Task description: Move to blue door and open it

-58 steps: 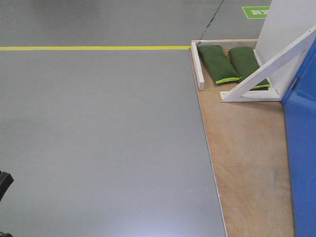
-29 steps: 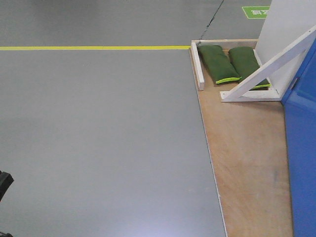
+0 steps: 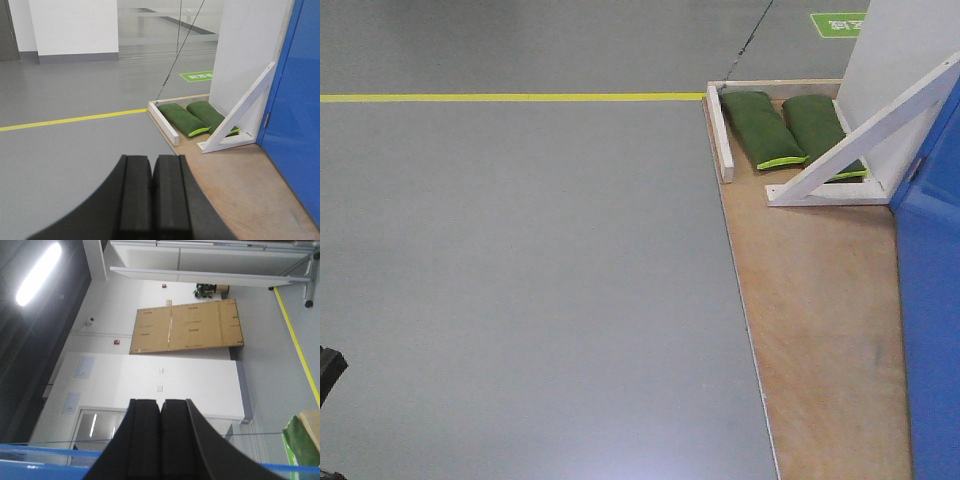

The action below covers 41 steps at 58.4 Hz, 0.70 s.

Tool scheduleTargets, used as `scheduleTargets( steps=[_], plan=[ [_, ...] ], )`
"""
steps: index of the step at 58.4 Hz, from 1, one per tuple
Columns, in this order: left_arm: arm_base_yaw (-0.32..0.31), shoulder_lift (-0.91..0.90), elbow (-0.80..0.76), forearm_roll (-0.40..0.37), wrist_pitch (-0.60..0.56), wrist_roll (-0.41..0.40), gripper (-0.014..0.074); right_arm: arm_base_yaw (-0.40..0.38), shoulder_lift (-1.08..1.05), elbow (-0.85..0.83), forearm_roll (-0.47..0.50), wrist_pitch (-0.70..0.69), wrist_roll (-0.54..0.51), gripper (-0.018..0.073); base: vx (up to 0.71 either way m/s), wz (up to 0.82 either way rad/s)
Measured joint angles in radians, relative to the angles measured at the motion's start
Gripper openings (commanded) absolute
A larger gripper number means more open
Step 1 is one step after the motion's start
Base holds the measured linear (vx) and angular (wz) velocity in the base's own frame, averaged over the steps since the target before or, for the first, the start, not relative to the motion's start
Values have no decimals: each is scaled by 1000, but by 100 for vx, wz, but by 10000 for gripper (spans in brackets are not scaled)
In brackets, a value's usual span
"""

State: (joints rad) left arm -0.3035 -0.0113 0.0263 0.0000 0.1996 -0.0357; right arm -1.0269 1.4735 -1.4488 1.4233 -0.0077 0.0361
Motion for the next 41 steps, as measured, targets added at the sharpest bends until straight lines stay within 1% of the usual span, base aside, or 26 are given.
scheduleTargets(
  steps=[9, 13, 23, 41],
  plan=[
    [0, 0, 0, 0, 0, 0, 73, 71, -7, 3, -1, -124, -12, -1, 0, 0],
    [0, 0, 0, 0, 0, 0, 73, 90, -10, 4, 0, -150, -13, -1, 0, -1],
    [0, 0, 0, 0, 0, 0, 73, 105, -18, 4, 1, -142, -14, -1, 0, -1],
    [0, 0, 0, 0, 0, 0, 73, 105, -30, 4, -3, -79, -19, -1, 0, 0]
  ],
)
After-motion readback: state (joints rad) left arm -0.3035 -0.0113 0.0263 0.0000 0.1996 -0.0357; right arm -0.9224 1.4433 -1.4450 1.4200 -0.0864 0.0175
